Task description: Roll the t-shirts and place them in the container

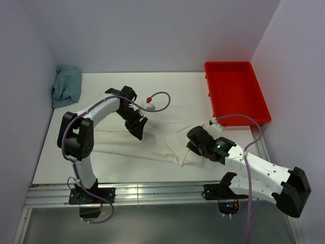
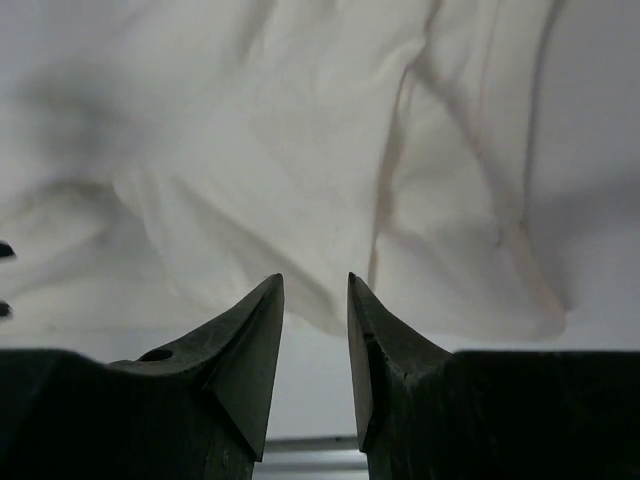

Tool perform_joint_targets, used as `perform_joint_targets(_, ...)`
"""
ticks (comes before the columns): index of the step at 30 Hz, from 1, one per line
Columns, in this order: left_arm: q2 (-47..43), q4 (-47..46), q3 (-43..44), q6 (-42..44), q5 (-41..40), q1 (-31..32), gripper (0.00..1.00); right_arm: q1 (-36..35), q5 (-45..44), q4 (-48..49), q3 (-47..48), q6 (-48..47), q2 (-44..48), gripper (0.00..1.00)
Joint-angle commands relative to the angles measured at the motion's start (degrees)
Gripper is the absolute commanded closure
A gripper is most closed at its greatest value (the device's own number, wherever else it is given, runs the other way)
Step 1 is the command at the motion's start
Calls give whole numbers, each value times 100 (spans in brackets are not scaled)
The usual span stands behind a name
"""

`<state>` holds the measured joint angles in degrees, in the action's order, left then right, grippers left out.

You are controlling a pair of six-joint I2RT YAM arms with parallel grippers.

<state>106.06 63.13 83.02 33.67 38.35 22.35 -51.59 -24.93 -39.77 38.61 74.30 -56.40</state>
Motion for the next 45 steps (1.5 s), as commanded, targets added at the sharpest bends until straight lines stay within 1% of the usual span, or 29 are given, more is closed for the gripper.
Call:
perform_joint_targets(1,64,-714,-119,-562,94,234,46,877,40,513,-231,-644,147,61)
perform_joint_targets(3,99,-924,-242,-712,-46,393,46,1333,49,628,-205,-855,25,61)
perform_joint_targets(7,55,-1539,-480,-1194,-292,665,45,1844,251,996,-100,-1172,-441,61)
perform_joint_targets(10,11,-1786,-664,-1442,-608,779,44,2099,330,1190,-64,-1321,-854,61)
perform_joint_targets(14,20,-1936,-875,-1556,-653,850,43,2372,541,1542,-169,-1480,-1127,61)
perform_joint_targets(18,2,-2182,-990,-1732,-723,964,42,2549,673,1849,-178,-1603,-1478,61)
perform_joint_targets(25,73,-2393,-990,-1925,-890,1131,42,2768,700,2078,32,-1796,-2119,61)
perform_joint_targets(34,55,-2517,-1104,-2014,-1049,1237,42,2918,761,2333,94,-1911,-2428,63)
perform_joint_targets(38,55,-2525,-1183,-1987,-917,1281,42,2944,753,2333,129,-1946,-2411,69)
perform_joint_targets(41,46,-2534,-1210,-1996,-794,1325,41,2997,744,2307,182,-1990,-2428,74)
perform_joint_targets(42,55,-2525,-1210,-1996,-742,1333,41,2997,761,2298,225,-2007,-2446,78)
perform_joint_targets(44,64,-2525,-1210,-2022,-706,1360,41,3041,761,2272,261,-2025,-2455,81)
perform_joint_targets(45,64,-2525,-1218,-2031,-654,1386,41,3050,753,2263,296,-2034,-2455,85)
